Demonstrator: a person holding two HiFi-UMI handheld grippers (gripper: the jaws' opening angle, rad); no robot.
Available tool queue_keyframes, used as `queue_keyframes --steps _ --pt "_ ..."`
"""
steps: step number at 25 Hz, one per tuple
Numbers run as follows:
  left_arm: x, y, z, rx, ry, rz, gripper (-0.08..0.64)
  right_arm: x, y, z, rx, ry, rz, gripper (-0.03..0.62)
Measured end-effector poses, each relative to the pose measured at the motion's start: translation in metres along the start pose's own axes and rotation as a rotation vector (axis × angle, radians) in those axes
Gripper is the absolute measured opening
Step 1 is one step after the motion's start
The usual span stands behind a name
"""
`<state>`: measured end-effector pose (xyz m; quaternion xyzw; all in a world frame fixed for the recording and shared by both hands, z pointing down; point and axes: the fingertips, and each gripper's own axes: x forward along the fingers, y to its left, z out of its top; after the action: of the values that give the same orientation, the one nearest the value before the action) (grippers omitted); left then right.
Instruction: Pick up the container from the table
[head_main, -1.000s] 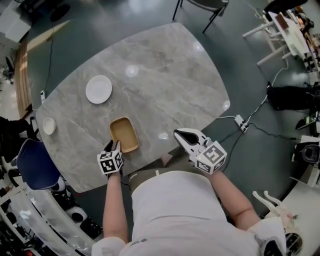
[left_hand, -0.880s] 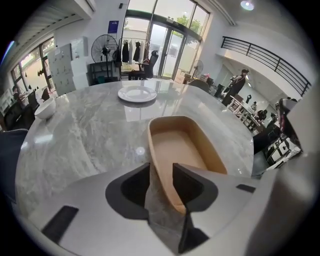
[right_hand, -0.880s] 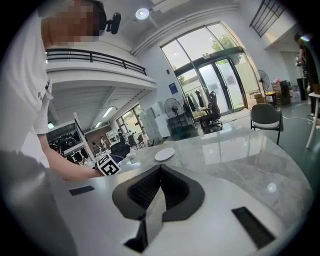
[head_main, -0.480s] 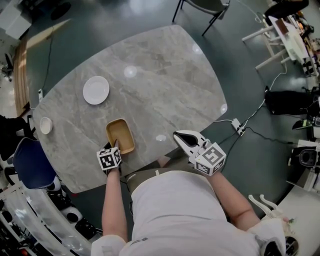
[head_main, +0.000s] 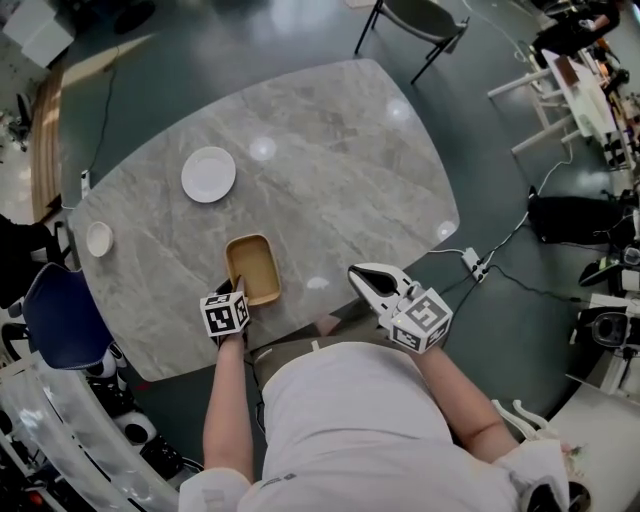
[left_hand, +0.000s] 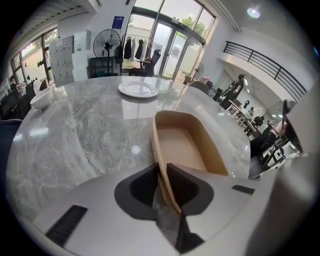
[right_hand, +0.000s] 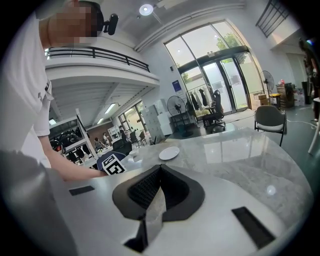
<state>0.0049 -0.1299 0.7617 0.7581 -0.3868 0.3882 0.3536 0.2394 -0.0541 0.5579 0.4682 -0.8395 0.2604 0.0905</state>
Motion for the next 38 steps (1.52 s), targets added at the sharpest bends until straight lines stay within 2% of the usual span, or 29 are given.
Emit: queue_keyframes --steps 12,19,29,38 --pt "-0.04 0.025 0.0 0.011 -0.034 -0.01 0.031 0.035 0.048 0.016 -0.034 -0.002 0.053 0.012" --pt "-0.081 0.042 0.007 -0.011 -0.091 -0.018 0.031 0.059 0.081 0.022 -0.063 0.006 0.105 0.012" --pt "-0.162 0.07 0.03 -0.041 -0.256 0.016 0.031 0.097 0.129 0.038 -0.113 -0.006 0.211 0.012" --pt "-0.249 0.082 0.061 -0.002 -0.473 0.069 0.029 0.129 0.173 0.066 -0.162 -0.034 0.318 0.012"
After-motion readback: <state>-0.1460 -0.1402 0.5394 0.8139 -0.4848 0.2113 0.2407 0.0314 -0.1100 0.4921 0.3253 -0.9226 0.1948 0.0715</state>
